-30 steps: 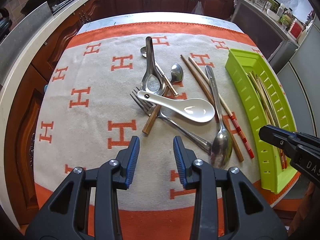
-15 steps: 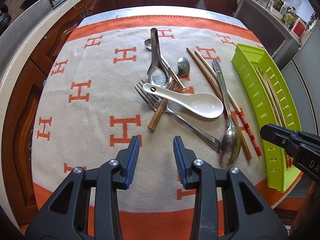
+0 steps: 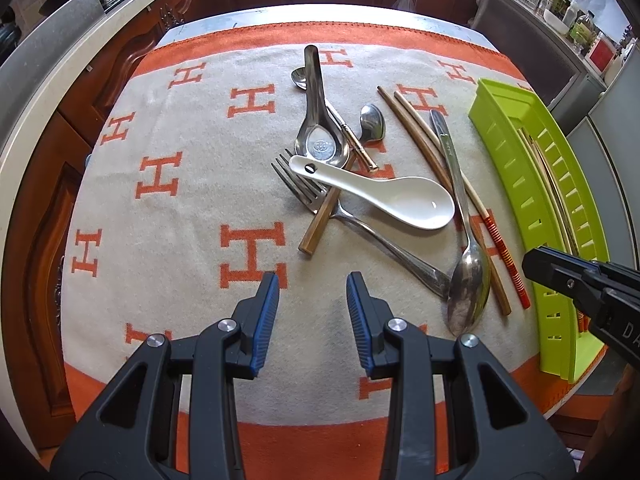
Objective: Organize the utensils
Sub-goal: 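Lower the right gripper onto the steel knife and spoon and close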
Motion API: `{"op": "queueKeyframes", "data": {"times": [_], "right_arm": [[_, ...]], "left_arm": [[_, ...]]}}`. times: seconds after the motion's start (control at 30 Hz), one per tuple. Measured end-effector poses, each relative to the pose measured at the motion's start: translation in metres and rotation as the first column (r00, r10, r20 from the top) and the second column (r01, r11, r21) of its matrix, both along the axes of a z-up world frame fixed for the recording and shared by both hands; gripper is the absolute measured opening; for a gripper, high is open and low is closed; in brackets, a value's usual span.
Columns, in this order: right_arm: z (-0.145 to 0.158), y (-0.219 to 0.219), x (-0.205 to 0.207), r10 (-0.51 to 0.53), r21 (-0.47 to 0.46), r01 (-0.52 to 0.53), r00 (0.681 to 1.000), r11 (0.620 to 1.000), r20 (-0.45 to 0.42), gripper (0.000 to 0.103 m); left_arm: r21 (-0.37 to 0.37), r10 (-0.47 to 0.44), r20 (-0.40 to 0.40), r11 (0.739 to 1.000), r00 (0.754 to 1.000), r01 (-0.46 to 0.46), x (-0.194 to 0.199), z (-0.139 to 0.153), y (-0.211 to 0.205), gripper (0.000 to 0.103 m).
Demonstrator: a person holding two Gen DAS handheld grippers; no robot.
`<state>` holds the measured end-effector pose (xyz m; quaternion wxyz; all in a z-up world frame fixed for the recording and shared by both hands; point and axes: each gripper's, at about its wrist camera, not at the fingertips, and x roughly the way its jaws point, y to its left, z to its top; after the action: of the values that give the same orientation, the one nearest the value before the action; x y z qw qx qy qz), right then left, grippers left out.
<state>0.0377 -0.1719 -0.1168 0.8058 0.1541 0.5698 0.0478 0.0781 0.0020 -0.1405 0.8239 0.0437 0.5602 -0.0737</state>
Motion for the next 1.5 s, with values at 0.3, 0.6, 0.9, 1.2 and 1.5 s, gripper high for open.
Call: {"op": "queueKeyframes", "data": {"times": [0.3, 0.6, 0.9, 1.2, 1.5], "right_arm": [[-0.001, -0.001, 0.000, -0.001, 0.003, 0.001, 1.000, 1.000, -0.002, 0.010], [-0.006, -0.001, 0.007, -0.008, 0.015, 0.008, 1.000, 1.000, -0.014, 0.010], [-0.014, -0.001, 0.032, -0.027, 0.060, 0.029, 0.999, 0.998, -0.046, 0.010], [-0.039, 0.002, 0.059, -0.035, 0.088, 0.046, 0.991, 0.995, -0.126, 0.010], [-0.041, 0.000, 0.055, -0.027, 0.132, 0.046, 0.989, 0.990, -0.146, 0.010]], "left_arm": [[0.000, -0.001, -0.001, 1.000, 1.000, 0.001, 0.000, -0.001, 0.000, 0.032], [-0.007, 0.002, -0.002, 1.000, 1.000, -0.002, 0.001, -0.001, 0.004, 0.032], [-0.025, 0.050, -0.004, 0.998, 0.999, -0.050, 0.008, -0.002, 0.025, 0.036], [-0.029, 0.067, -0.011, 0.997, 0.998, -0.067, 0.010, -0.005, 0.033, 0.036], [-0.032, 0.062, -0.014, 0.998, 0.998, -0.063, 0.010, -0.005, 0.033, 0.036]]}}
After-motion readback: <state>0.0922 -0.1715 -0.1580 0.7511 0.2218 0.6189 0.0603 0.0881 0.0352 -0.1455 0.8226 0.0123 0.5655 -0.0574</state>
